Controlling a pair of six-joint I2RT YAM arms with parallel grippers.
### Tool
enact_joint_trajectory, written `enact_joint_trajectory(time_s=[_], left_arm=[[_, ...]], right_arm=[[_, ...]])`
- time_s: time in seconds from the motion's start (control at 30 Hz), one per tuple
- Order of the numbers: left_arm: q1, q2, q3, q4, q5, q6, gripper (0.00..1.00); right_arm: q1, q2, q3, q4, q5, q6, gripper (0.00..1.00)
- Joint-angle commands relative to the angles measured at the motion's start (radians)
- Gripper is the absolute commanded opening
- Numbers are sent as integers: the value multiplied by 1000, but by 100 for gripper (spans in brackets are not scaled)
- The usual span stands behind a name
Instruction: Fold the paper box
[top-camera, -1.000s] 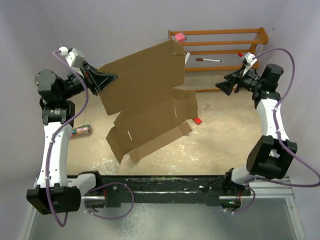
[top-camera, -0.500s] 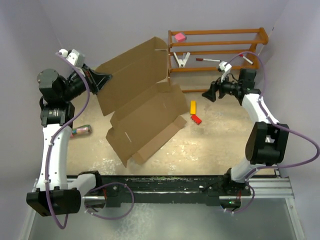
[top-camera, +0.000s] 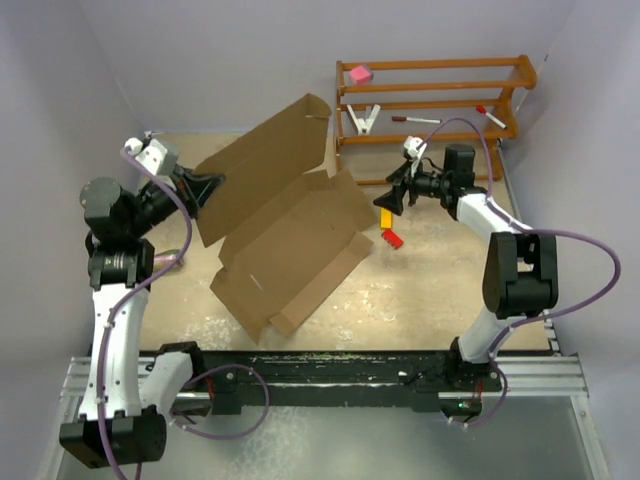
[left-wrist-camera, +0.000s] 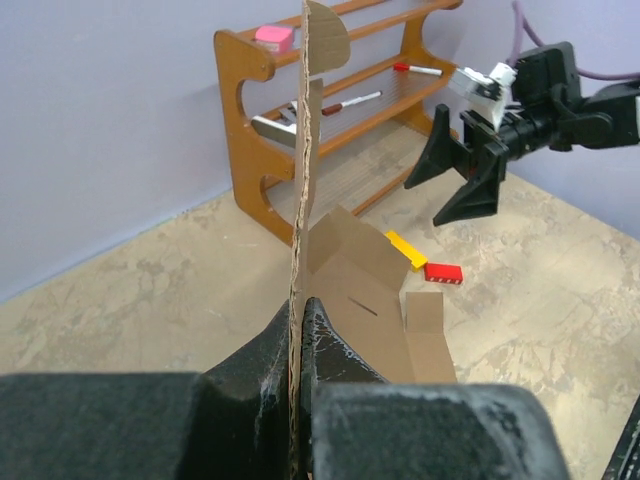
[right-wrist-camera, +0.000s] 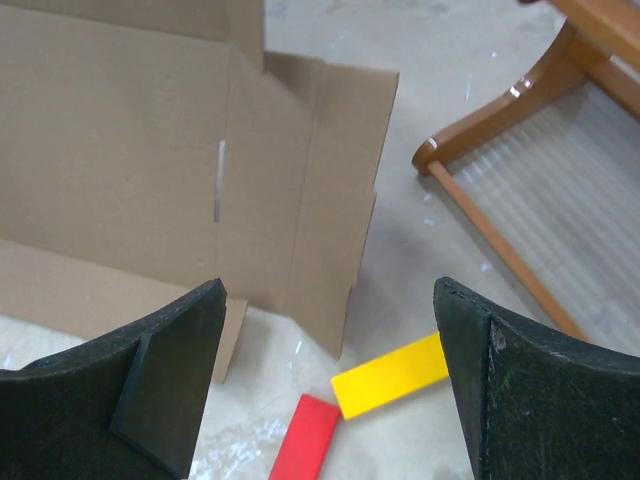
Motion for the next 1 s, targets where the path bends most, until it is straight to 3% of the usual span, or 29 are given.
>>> enact_joint_trajectory(time_s=[0.0,0.1,0.3,0.43,0.57,0.63,0.67,0.77,0.97], left_arm=[[-8,-92,-69,151,52,30,4],[-11,-90,-62,151,65,30,4],[-15,-78,-49,155,102,23,4],[-16,-81,-51,149,99,32,4],[-17,-66,-48,180,121,12,4],[-18,-52,-37,187,138,0,4],[-20,-45,-30,192,152,-9,4],[-33,-19,-3,205,202,-42,4],[-85,48,10,363,305,-191,4]], right_arm=[[6,66,99,165,-29,76,89],[33,163,210,58,-21,59,88],[87,243,267,147,65,194,84],[92,260,305,59,21,138,73],[92,271,309,0,-41,93,44],[92,270,335,-98,-71,12,20],[92,257,351,-177,-90,-48,2],[87,133,301,-217,-74,-116,0],[49,-122,13,142,-5,111,0]])
